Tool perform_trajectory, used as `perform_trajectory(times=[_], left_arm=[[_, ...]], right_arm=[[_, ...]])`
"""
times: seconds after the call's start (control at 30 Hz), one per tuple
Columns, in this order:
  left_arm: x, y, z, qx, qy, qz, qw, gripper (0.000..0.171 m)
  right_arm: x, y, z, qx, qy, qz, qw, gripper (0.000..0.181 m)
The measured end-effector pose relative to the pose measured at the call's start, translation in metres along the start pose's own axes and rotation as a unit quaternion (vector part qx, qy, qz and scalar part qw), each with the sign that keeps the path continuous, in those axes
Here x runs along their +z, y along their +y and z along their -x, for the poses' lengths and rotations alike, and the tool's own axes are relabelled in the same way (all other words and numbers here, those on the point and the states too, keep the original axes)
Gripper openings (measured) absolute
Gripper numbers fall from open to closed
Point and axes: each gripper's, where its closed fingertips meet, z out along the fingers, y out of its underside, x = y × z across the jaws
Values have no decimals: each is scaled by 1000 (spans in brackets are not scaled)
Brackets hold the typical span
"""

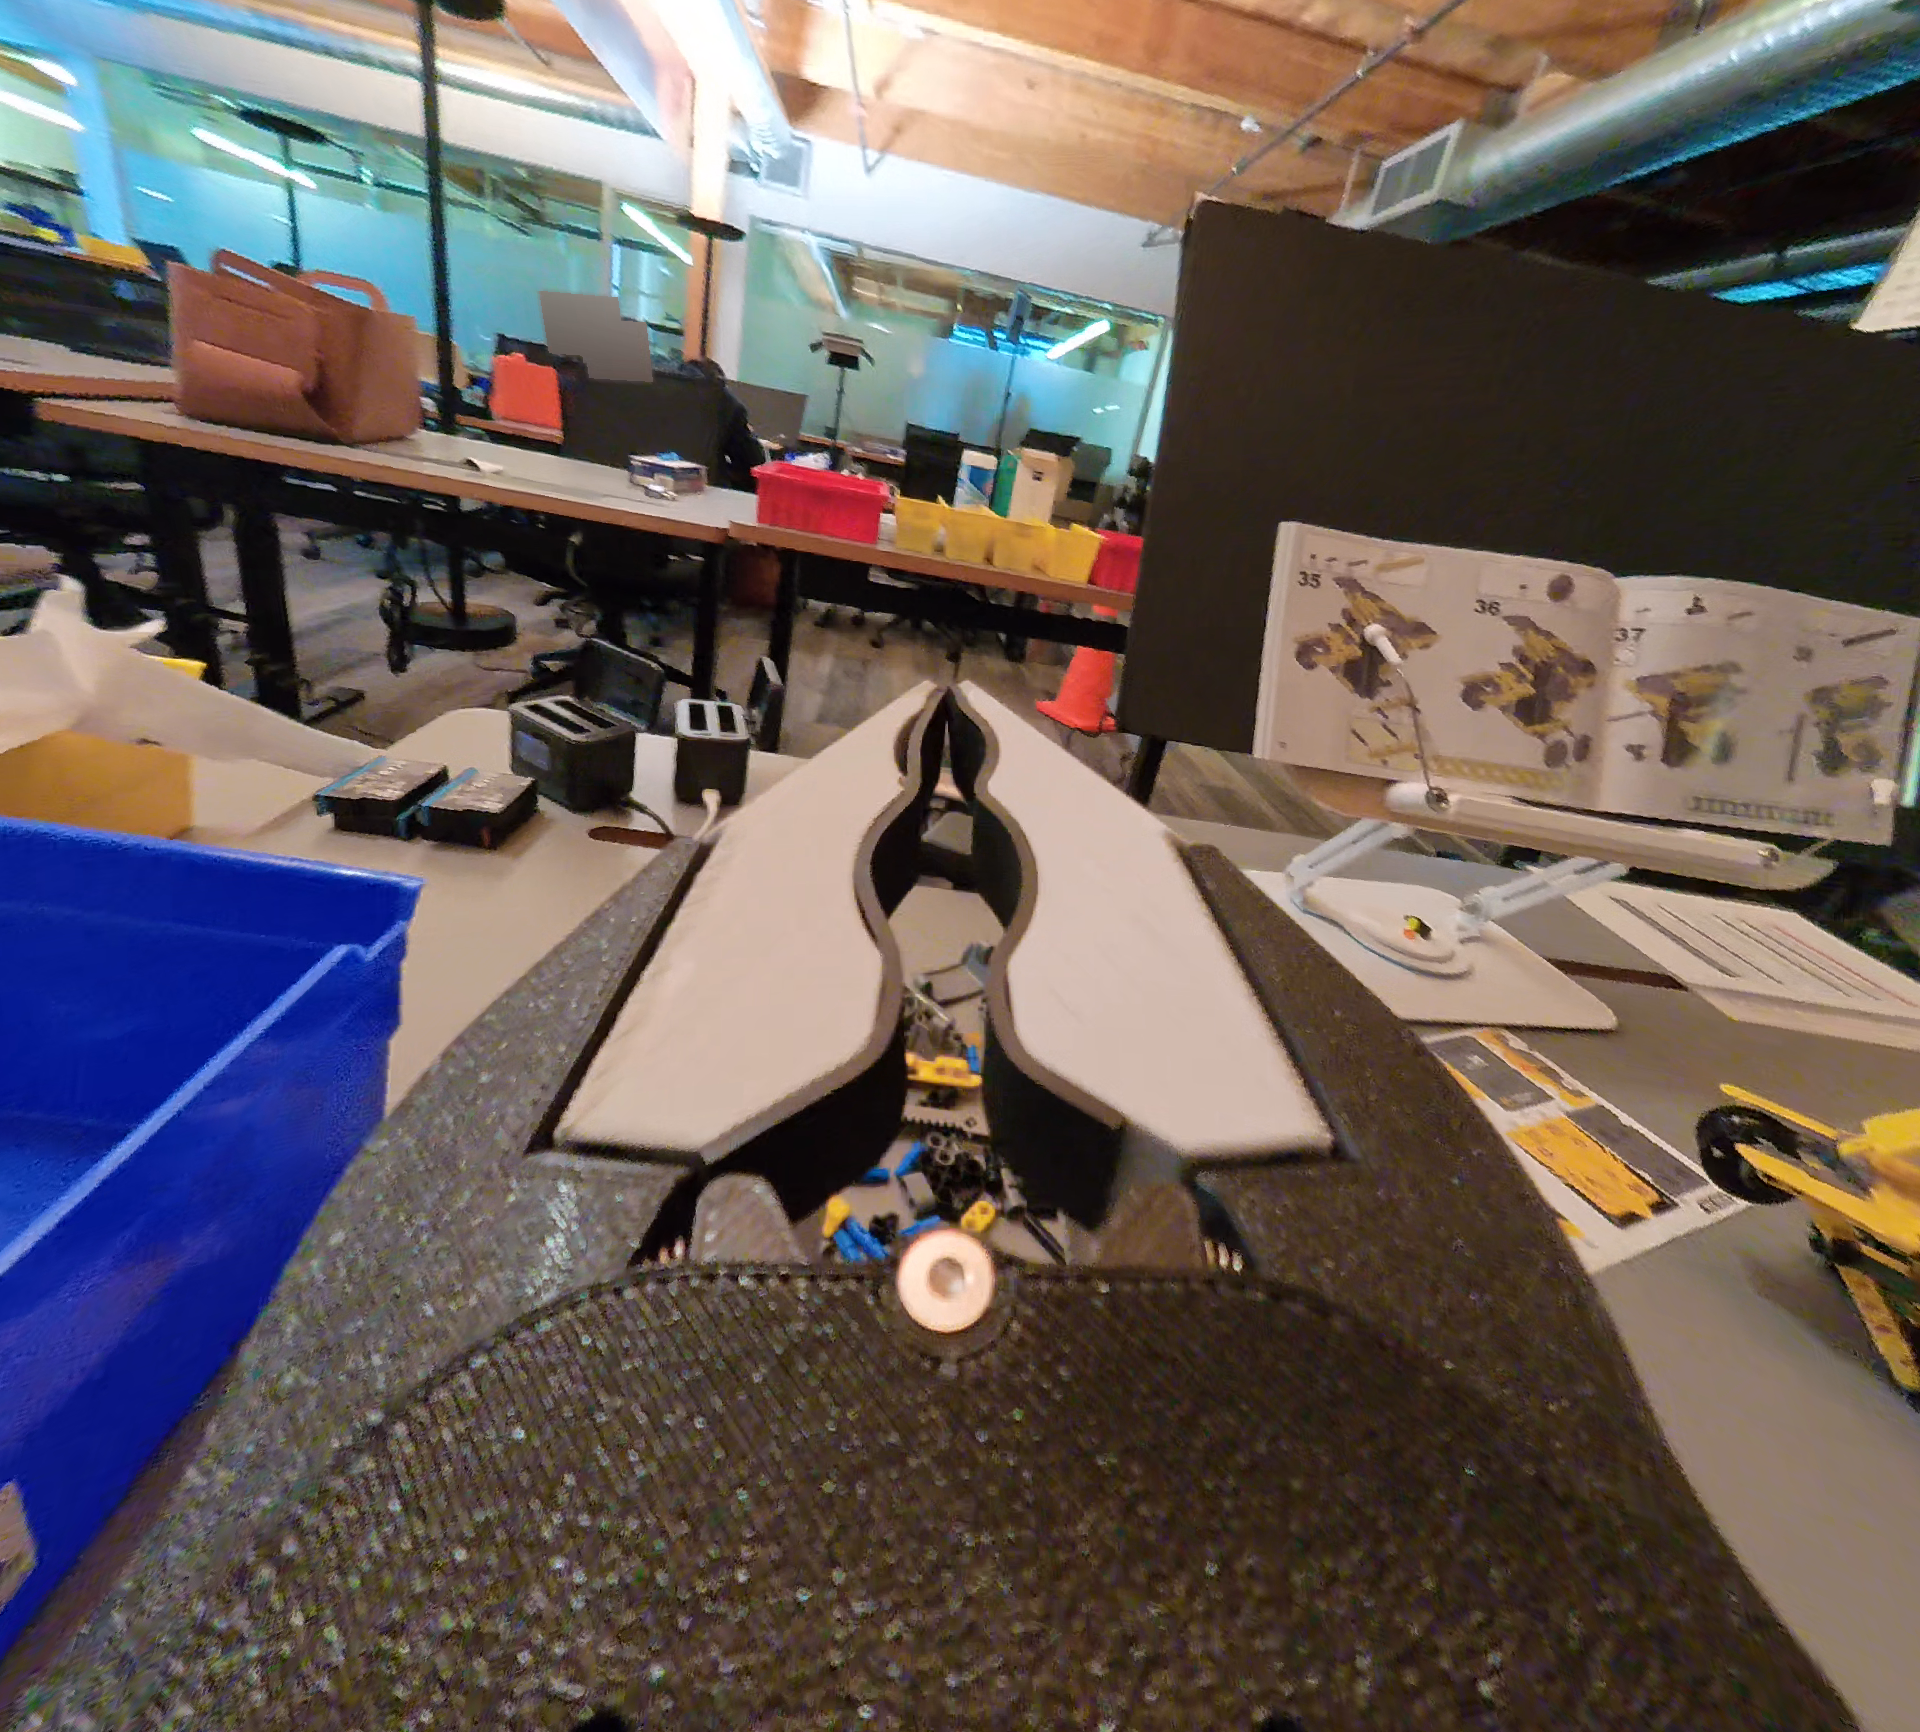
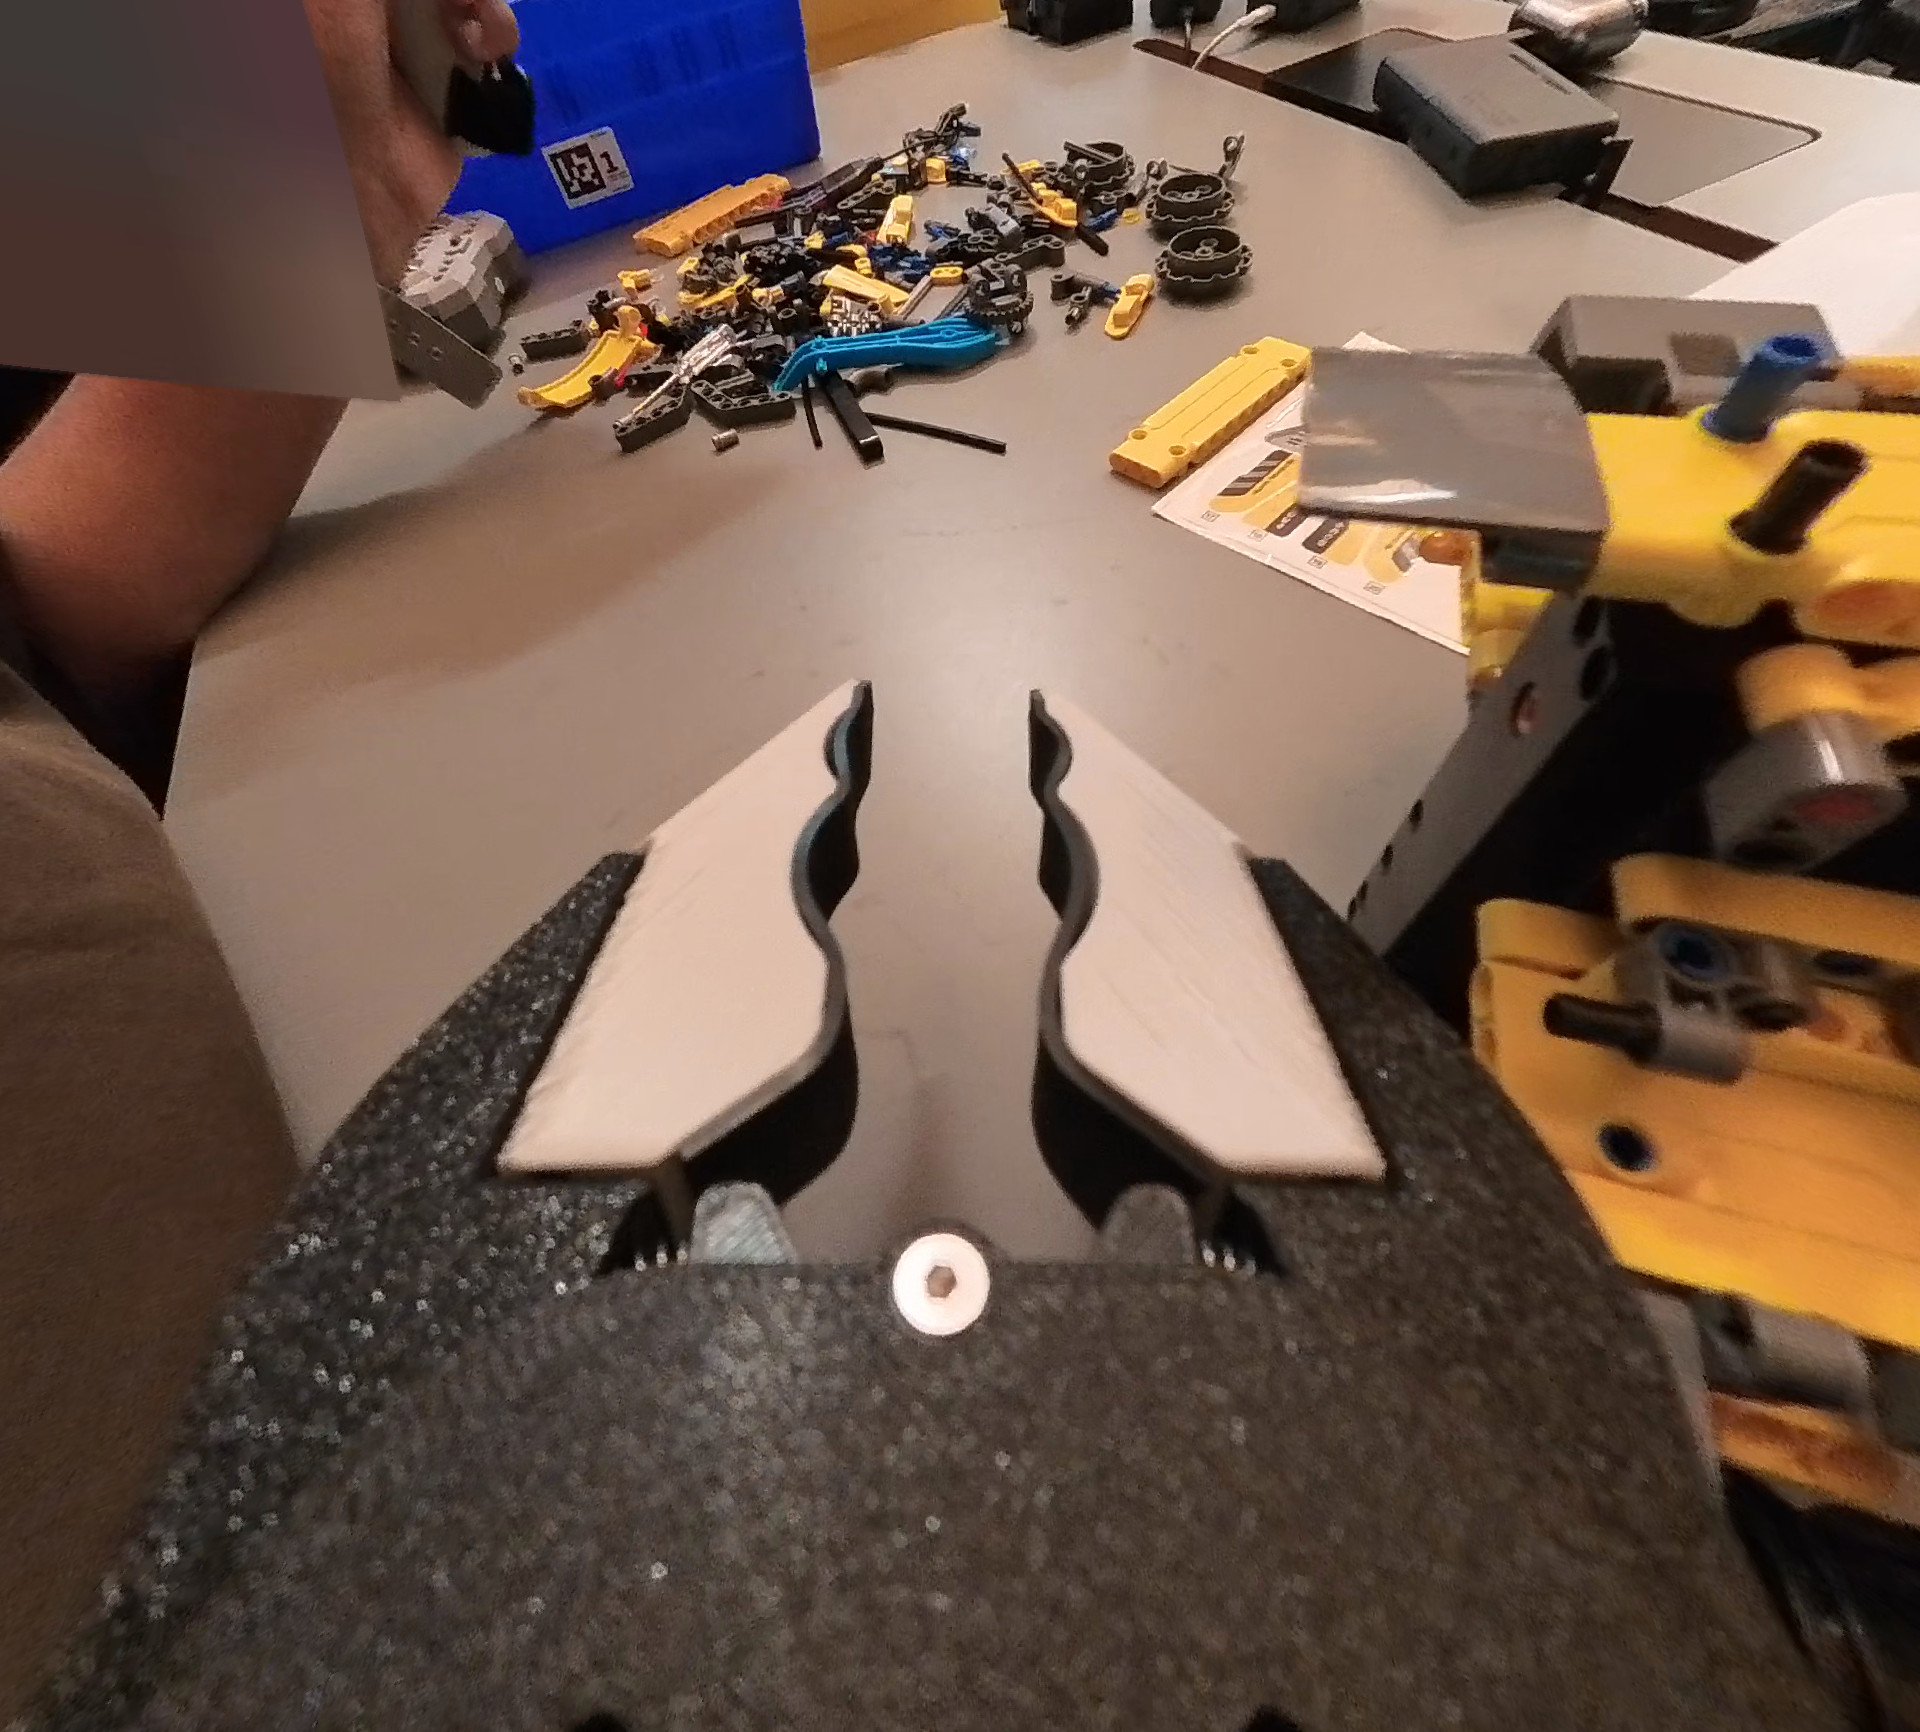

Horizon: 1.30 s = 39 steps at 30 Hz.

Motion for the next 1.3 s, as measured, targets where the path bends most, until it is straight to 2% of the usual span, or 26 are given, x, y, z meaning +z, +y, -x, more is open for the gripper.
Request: perform_trajectory(times=[0.63, 1.3], left_arm=[[0, -2, 7, 52, -32, 5, 998, 0], [8, 14, -8, 23, 13, 32, 999, 5]], right_arm=[[0, 0, -2, 4, 3, 2, 1000, 31], [1, 1, -4, 13, 1, 3, 1000, 31]])
